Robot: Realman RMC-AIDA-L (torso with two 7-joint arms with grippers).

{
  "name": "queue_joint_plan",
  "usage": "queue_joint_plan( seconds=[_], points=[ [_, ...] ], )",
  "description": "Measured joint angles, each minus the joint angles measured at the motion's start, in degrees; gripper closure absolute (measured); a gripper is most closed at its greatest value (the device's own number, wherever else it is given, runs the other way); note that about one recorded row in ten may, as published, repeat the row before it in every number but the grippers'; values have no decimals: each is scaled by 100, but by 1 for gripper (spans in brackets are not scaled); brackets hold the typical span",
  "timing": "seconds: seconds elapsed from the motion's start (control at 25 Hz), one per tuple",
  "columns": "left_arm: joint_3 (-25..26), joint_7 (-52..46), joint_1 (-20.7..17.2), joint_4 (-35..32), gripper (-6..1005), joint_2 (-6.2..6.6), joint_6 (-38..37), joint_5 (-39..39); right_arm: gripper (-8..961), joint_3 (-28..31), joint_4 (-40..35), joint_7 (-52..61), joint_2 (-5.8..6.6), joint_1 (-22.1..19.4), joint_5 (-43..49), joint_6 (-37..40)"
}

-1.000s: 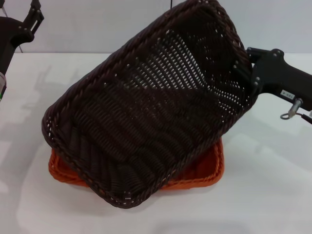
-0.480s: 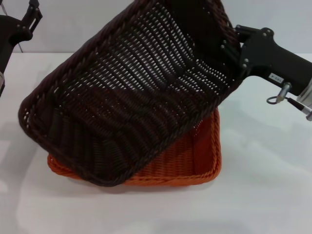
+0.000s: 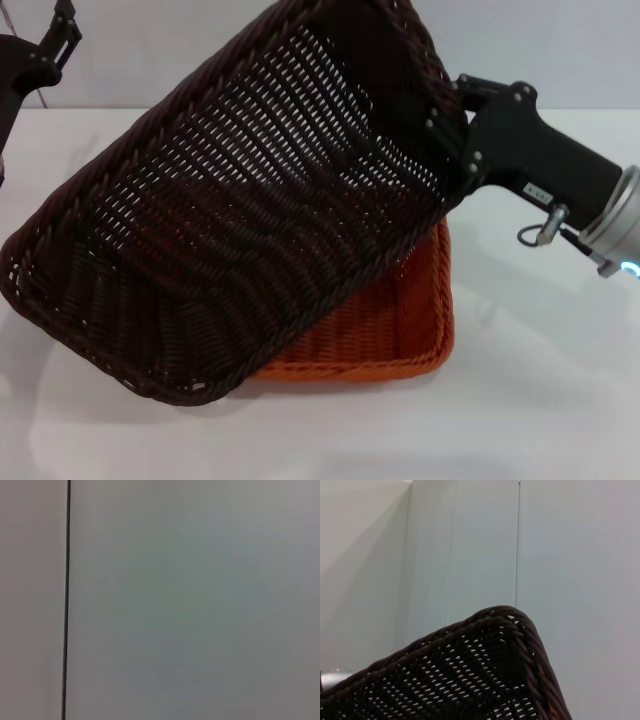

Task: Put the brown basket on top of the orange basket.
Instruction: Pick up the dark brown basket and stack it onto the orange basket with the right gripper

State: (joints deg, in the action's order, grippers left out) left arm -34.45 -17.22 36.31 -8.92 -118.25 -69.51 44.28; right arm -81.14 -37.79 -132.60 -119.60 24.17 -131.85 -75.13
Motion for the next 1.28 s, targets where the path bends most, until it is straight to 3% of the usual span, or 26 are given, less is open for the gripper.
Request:
queue_joint_plan(
  seconds=[0.16, 0.52, 0.72, 1.28],
  points=[
    [-3, 0, -9, -49, 167, 4, 49, 3, 796, -540, 46, -468, -4, -229, -577, -11],
    [-199, -1, -10, -141, 167, 5, 186, 2, 797, -2385, 165, -1886, -10, -738, -2613, 2],
    [-410, -1, -4, -238, 167, 5, 363, 1, 797, -2714, 335, -2172, -14, -822, -3147, -47],
    [-519, -1, 34, -366, 167, 4, 520, 2, 797, -2644, 334, -2183, -28, -1160, -3183, -45]
  ],
)
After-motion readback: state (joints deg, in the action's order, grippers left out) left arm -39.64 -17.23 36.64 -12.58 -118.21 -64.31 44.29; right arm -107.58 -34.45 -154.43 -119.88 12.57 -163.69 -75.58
